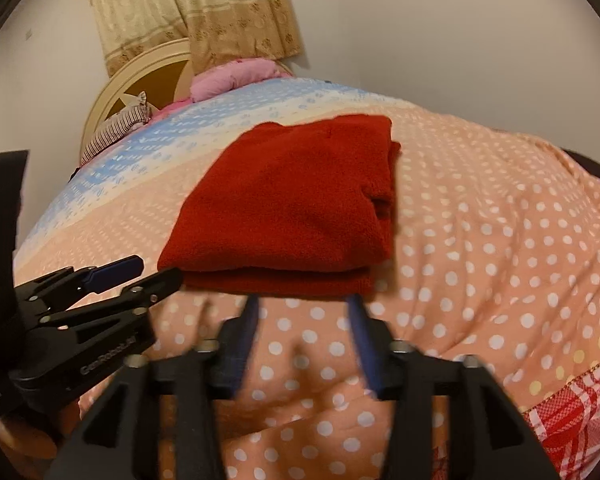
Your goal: Fold small clothes
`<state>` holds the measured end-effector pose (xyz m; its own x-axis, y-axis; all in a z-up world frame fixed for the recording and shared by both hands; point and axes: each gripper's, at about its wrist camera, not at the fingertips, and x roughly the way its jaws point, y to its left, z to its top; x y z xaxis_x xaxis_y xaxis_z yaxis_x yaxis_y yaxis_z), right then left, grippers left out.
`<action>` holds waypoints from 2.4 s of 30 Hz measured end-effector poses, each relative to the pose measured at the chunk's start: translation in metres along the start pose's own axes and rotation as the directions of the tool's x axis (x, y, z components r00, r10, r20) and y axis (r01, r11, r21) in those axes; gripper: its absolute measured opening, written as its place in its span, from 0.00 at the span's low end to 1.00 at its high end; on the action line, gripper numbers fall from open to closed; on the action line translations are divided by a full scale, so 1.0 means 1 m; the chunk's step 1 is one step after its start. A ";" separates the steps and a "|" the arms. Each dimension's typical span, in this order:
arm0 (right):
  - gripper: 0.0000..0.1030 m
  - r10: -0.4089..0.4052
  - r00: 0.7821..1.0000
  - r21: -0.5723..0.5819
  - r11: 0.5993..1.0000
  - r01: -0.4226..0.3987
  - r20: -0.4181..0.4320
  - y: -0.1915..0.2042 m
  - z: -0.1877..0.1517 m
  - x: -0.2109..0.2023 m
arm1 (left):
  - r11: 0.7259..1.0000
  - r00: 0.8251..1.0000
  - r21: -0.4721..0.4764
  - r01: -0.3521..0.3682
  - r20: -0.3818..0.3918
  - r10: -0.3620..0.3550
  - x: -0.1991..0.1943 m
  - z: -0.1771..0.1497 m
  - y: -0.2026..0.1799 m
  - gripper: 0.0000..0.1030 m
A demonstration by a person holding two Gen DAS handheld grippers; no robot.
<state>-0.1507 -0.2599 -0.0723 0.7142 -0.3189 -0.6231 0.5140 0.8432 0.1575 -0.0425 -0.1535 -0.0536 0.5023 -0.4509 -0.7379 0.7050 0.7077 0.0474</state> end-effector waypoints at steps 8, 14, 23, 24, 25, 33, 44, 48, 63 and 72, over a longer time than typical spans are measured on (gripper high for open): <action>0.58 -0.049 0.998 -0.030 0.998 0.050 0.038 0.003 0.006 0.002 | 1.000 1.000 -0.011 0.004 0.004 -0.004 0.005 0.003 0.006 0.46; 0.58 0.046 0.994 0.154 0.986 -0.062 0.100 -0.047 0.052 0.007 | 0.989 0.993 -0.102 0.104 0.072 -0.097 0.012 0.040 0.025 0.68; 0.58 0.235 0.972 0.420 0.880 -0.222 0.023 -0.129 0.125 0.118 | 0.959 0.990 -0.246 0.138 0.009 -0.140 0.080 0.079 0.044 0.70; 0.58 0.252 0.968 0.437 0.871 -0.226 -0.001 -0.133 0.126 0.132 | 0.954 0.989 -0.262 0.143 0.005 -0.147 0.084 0.078 0.045 0.72; 0.58 0.299 0.953 0.455 0.855 -0.249 -0.042 -0.134 0.127 0.152 | 0.952 0.990 -0.271 0.141 0.008 -0.144 0.086 0.077 0.045 0.73; 0.28 0.320 0.943 0.334 0.902 -0.275 -0.088 -0.109 0.151 0.195 | 0.930 0.996 -0.358 0.086 0.039 -0.077 0.089 0.071 0.032 0.81; 0.35 0.305 0.951 0.393 0.882 -0.262 -0.050 -0.143 0.149 0.184 | 0.984 0.997 -0.171 -0.051 0.054 0.061 0.067 0.081 0.006 0.81; 0.37 0.181 0.982 0.303 0.934 -0.191 0.063 -0.128 0.141 0.108 | 0.989 0.994 -0.129 -0.076 0.071 0.085 0.056 0.079 0.001 0.81; 0.38 -0.031 0.999 0.069 0.997 0.030 0.013 -0.029 0.066 0.069 | 0.995 0.997 -0.072 -0.071 0.021 0.073 0.038 0.037 0.005 0.85; 0.45 -0.069 0.996 0.063 0.996 0.065 0.057 -0.026 0.037 0.034 | 0.995 0.993 -0.025 -0.096 0.067 0.098 0.011 0.018 0.004 0.89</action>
<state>-0.1227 -0.3087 -0.0692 0.7031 -0.4005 -0.5876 0.5884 0.7917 0.1645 -0.0257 -0.1654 -0.0496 0.6010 -0.4151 -0.6830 0.6409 0.7609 0.1016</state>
